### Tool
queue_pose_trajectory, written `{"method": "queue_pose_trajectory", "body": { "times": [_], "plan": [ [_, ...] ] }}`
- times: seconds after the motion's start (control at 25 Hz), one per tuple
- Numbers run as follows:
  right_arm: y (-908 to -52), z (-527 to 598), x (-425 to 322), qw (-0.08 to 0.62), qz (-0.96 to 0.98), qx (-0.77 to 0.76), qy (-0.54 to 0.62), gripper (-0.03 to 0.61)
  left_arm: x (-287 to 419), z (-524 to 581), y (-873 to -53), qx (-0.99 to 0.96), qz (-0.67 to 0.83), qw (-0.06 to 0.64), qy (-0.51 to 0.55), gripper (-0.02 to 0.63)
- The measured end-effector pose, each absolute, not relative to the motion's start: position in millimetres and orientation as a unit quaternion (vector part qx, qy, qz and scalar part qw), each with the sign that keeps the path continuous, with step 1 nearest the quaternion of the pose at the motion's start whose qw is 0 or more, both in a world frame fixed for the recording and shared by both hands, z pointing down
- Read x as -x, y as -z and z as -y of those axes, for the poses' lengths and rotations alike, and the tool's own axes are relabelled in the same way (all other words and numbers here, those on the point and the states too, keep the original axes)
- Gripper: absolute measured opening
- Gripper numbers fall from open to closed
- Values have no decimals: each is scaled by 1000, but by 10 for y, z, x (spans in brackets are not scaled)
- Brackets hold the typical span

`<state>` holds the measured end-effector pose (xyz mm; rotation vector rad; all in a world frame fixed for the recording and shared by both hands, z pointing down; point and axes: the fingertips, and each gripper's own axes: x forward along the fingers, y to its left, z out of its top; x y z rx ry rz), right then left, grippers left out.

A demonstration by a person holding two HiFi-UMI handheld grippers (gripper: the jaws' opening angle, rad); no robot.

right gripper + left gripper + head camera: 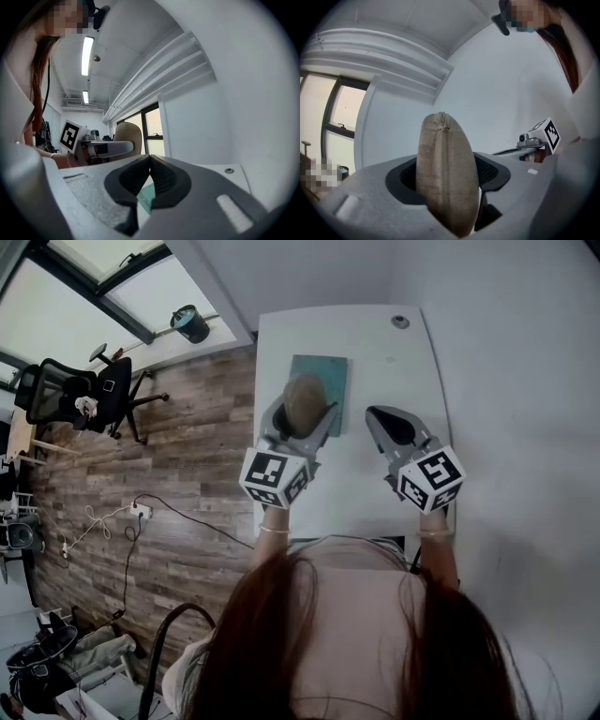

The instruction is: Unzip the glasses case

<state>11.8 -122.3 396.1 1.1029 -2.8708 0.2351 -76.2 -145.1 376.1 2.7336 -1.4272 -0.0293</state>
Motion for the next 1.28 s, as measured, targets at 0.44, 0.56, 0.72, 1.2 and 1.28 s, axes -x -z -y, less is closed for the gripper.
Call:
{"method": "queue_pose_trajectory", "body": {
  "times": [0.44,0.56,0.72,1.2,1.28],
  "plan": [
    [-3804,1079,-318,32,928,-367,-57,3,591,1251,-3673,-885,466,-7,-16,295],
    [-3747,1055,-393,29,929,-364,-52,3,527,1236,-3623,-883,470,-13,-9,295],
    [-3709,1036,-479,25,930,-363,-45,3,456,1217,-3642,-881,473,-13,-14,295],
    [-3644,1028,-830,9,932,-363,-17,3,212,1128,-3575,-873,487,-26,-8,295],
    [-3608,1038,-884,9,931,-365,-15,3,184,1116,-3548,-872,489,-23,-11,295]
  ]
}}
